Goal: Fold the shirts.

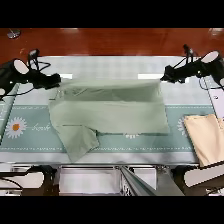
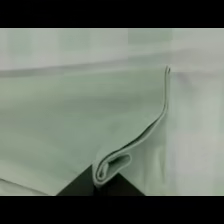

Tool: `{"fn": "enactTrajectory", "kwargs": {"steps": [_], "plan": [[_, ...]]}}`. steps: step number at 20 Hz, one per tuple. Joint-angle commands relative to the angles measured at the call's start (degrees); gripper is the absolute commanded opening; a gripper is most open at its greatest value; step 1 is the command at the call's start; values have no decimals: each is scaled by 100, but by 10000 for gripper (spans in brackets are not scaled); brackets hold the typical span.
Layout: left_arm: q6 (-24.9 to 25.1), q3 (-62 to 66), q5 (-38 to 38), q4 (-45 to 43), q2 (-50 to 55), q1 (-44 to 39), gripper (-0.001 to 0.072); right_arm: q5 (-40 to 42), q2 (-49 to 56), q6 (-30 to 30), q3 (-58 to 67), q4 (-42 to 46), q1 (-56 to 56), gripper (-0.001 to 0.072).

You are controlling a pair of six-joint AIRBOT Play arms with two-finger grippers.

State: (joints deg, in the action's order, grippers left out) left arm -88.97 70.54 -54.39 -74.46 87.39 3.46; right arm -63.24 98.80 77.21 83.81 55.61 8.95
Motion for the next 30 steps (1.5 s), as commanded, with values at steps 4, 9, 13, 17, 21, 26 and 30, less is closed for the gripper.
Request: {"fn": "enactTrajectory", "kwargs": {"steps": [4, 9, 13, 17, 21, 26, 30], "plan": [[258, 278, -1762, -133, 302, 70, 700, -682, 144, 284, 101, -450, 225, 623], [90, -898, -2361, -389, -1060, 1040, 700, -981, -1467, 286, -981, 769, 1115, 623], [463, -3202, -2017, 793, -2326, 2015, 700, 267, -3445, -289, -4039, -411, 1272, 621], [586, -4363, -1709, 1473, -2900, 2393, 700, 522, -4636, -723, -5598, -1429, 1274, 619], [1191, -4822, -1228, 2378, -2905, 2173, 700, 494, -4819, -721, -5751, -1482, 1274, 618], [1703, -5158, -717, 2949, -2804, 1209, 687, 793, -4819, -369, -5744, -1180, 1279, 618], [2179, -4666, -1303, 2949, -2815, 1202, 27, -83, -4819, 564, -5753, 555, 1272, 618]]}}
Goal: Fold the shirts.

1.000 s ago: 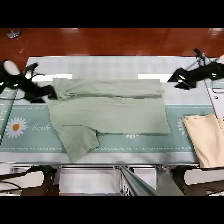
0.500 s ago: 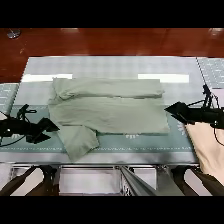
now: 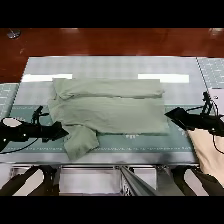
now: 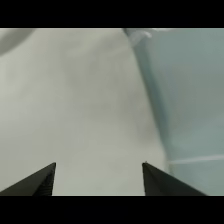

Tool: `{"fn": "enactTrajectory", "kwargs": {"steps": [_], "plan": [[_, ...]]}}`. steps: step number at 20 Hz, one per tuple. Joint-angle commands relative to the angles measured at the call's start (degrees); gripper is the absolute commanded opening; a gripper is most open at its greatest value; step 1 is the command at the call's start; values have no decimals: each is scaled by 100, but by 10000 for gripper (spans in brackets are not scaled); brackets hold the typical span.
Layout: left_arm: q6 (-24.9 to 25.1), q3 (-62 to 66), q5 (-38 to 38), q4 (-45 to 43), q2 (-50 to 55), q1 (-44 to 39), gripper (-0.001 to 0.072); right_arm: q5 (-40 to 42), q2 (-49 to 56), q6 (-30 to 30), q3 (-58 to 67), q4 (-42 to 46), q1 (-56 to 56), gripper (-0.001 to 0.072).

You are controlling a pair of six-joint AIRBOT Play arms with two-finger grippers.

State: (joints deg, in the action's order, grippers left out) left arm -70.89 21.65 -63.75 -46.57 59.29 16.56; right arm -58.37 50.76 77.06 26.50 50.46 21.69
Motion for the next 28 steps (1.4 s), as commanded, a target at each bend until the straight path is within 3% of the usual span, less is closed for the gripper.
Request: {"fn": "enactTrajectory", "kwargs": {"steps": [1, 6, 14, 15, 16, 17, 18, 22, 25, 28], "plan": [[382, 385, -463, 162, -7, -98, 26, -885, -15, 638, -33, 1285, 0, 618], [378, 817, -509, 162, -15, -98, 26, -841, 114, 756, -247, 1080, -2, 618], [378, 831, -380, 162, -13, -98, 27, 173, 1292, -4, -227, -774, -4, 595], [378, 831, -363, 162, -13, -98, 27, 201, 1394, -50, -227, -798, -52, 541], [378, 831, -361, 164, -15, -98, 27, 227, 1484, -146, -216, -809, -157, 368], [378, 866, -361, 164, -15, -98, 27, 214, 1534, -306, -155, -826, -282, 143], [382, 981, -402, 162, -15, -96, 28, 133, 1537, -457, -33, -848, -409, 21], [420, 2118, -557, 162, -11, 315, 27, -223, 1462, -350, 1113, -857, -584, 21], [83, 2975, 208, 160, 256, 437, 26, -107, 1805, -94, 2240, -874, -586, 21], [52, 3810, 520, 160, 1290, 28, 26, -79, 2603, -116, 3209, -1335, -588, 21]]}}
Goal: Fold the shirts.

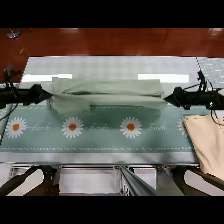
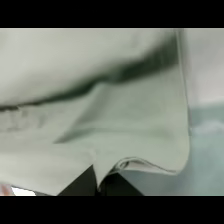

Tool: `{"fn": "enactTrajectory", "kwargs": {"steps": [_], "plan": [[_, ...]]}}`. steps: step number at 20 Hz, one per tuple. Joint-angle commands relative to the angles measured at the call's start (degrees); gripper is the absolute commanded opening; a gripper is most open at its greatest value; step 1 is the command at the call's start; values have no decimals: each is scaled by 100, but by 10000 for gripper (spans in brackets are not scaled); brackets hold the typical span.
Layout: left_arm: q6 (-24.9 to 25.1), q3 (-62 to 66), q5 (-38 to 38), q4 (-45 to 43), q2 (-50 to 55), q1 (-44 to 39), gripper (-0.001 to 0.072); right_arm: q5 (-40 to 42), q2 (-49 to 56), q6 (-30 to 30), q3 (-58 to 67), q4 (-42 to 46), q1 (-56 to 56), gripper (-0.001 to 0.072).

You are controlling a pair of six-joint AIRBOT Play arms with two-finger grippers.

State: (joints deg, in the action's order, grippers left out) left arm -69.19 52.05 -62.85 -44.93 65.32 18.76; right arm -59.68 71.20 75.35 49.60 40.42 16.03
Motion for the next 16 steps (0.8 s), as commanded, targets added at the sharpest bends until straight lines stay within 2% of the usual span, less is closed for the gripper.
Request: {"fn": "enactTrajectory", "kwargs": {"steps": [1, 6, 8, 10, 11, 12, 13, 14, 16], "plan": [[-140, 1071, 442, -4, 1102, -323, 26, 107, 846, 33, 1163, -422, -68, 21], [-704, 2747, 232, -2, 3012, -671, 26, 459, 2203, 201, 2363, -435, -476, 21], [-901, 3254, 13, -4, 3456, -669, 26, 431, 2653, 337, 2850, -439, -479, 21], [-890, 3545, -243, -4, 3727, -699, 27, 354, 2975, 369, 3163, -472, -518, 22], [-887, 3587, -286, -4, 3790, -713, 73, 328, 3086, 339, 3257, -498, -562, 88], [-787, 3604, -354, -9, 3812, -717, 447, 286, 3152, 284, 3324, -501, -562, 379], [-649, 3657, -487, -57, 3807, -682, 701, 258, 3161, 269, 3370, -470, -551, 641], [-706, 3803, -706, -243, 3807, -595, 703, 153, 3141, 258, 3427, -409, -455, 617], [-1211, 4103, -1152, -785, 3768, -339, 701, -149, 3123, 400, 3480, -225, -151, 617]]}}
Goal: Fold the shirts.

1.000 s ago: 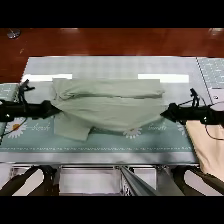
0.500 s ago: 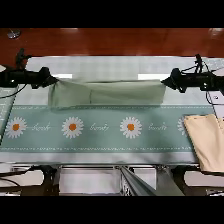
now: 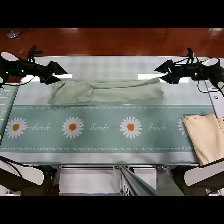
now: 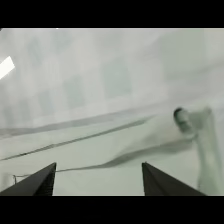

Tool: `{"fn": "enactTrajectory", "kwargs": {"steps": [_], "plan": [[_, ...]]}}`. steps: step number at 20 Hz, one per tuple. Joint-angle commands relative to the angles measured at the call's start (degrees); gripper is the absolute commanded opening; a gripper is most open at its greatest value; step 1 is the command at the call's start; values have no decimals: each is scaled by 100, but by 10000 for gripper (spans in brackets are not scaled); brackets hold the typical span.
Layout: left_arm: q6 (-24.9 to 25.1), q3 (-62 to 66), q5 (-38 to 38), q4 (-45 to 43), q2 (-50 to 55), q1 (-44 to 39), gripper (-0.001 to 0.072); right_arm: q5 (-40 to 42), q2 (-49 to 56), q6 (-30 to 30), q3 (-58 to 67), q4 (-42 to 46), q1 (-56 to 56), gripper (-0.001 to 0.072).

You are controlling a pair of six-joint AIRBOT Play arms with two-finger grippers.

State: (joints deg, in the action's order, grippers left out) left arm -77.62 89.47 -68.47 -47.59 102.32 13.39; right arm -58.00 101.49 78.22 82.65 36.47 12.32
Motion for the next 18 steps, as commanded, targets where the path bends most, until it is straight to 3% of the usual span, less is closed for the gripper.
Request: {"fn": "enactTrajectory", "kwargs": {"steps": [1, 5, 11, 13, 14, 15, 16, 17, 18], "plan": [[-413, 372, -656, -654, -44, 334, 701, -446, 96, 387, 173, 455, 387, 616], [-319, 319, -413, -704, -527, 446, 701, -881, 173, 1432, 173, 2072, 444, 616], [-304, 319, -181, -702, -649, 33, 700, -975, 549, 1362, 175, 1912, -199, 615], [-304, 319, -138, -702, -647, -129, 701, -907, 599, 1307, 179, 1797, -411, 585], [-304, 319, -120, -702, -649, -205, 700, -907, 608, 1303, 179, 1722, -487, 459], [-306, 319, -122, -688, -649, -284, 699, -964, 590, 1075, 199, 1488, -527, 155], [-306, 321, -144, -684, -649, -345, 690, -1069, 533, 817, 254, 1261, -533, 24], [-302, 321, -205, -682, -649, -393, 514, -1196, 411, 756, 321, 1202, -533, 21], [-302, 321, -326, -682, -649, -426, 89, -1294, 177, 745, 334, 1300, -507, 21]]}}
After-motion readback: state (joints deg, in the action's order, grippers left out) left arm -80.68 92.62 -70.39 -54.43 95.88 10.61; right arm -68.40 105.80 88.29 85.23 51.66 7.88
